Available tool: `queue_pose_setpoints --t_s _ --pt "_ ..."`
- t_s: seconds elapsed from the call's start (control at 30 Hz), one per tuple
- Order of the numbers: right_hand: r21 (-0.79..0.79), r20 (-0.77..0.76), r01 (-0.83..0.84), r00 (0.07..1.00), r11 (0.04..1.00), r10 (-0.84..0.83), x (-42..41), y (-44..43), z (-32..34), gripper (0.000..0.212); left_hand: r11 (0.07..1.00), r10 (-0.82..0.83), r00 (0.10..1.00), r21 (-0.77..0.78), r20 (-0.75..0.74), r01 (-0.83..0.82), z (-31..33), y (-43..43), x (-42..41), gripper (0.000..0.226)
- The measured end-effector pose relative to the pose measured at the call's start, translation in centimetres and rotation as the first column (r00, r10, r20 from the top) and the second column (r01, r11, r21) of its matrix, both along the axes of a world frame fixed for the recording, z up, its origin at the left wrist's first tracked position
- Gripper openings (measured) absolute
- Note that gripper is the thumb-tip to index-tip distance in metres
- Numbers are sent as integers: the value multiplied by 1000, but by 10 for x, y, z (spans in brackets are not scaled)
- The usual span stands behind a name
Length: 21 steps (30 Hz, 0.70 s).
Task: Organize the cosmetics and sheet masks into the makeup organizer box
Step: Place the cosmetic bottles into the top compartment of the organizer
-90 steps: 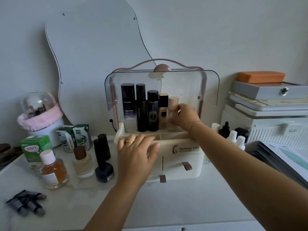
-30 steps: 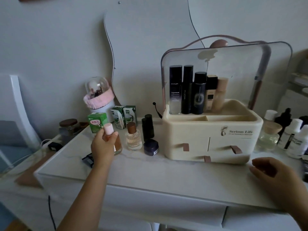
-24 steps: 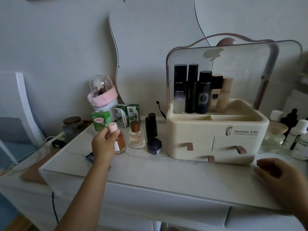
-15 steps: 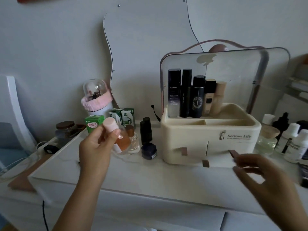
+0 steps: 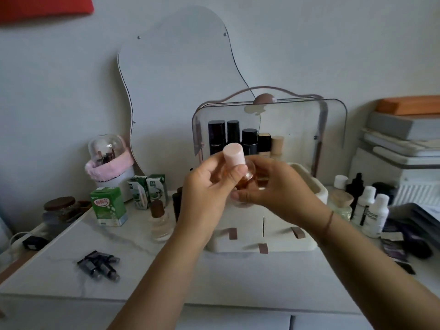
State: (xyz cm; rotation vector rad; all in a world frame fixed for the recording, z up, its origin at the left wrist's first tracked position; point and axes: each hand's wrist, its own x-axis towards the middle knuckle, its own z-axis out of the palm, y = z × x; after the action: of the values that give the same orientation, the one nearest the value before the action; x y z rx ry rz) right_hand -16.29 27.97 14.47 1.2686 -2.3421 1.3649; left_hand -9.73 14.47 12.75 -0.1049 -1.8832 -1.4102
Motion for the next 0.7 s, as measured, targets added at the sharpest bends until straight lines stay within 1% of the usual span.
queue_pose_setpoints --t_s 0.03,0.1,0.17,0.23,0.3,0.37,0.5,0.6,0.7 --pt "-45 16 18 1000 999 -17 -6 -4 0 55 998 45 999 -44 4 -45 -2 -2 -5 50" --pt "-147 100 62 994 987 -47 -19 -16 0 48 977 165 985 -141 47 -157 -14 -7 -13 62" --pt "-219 199 105 978 970 -60 -34 -30 -1 37 940 274 958 -234 89 -247 -34 -14 -18 58" --pt "-231 247 147 965 962 -88 -46 -44 -3 33 909 348 929 -285 123 -303 -55 -23 -21 48" --pt "-204 278 185 952 961 -124 -54 -58 -8 34 905 362 923 -290 134 -312 -70 -30 -21 42" --pt "-154 286 218 943 964 -167 -60 -68 -13 38 905 346 932 -301 111 -301 -78 -35 -22 39" --pt "-92 267 285 930 954 -252 -67 -78 -16 42 911 317 944 -306 88 -278 -82 -38 -21 46" --pt "-6 285 298 916 955 -284 -69 -82 -20 39 915 309 948 -293 72 -276 -85 -38 -22 44" --pt "84 263 335 901 939 -345 -71 -83 -21 37 916 313 948 -284 61 -284 -85 -39 -23 43"
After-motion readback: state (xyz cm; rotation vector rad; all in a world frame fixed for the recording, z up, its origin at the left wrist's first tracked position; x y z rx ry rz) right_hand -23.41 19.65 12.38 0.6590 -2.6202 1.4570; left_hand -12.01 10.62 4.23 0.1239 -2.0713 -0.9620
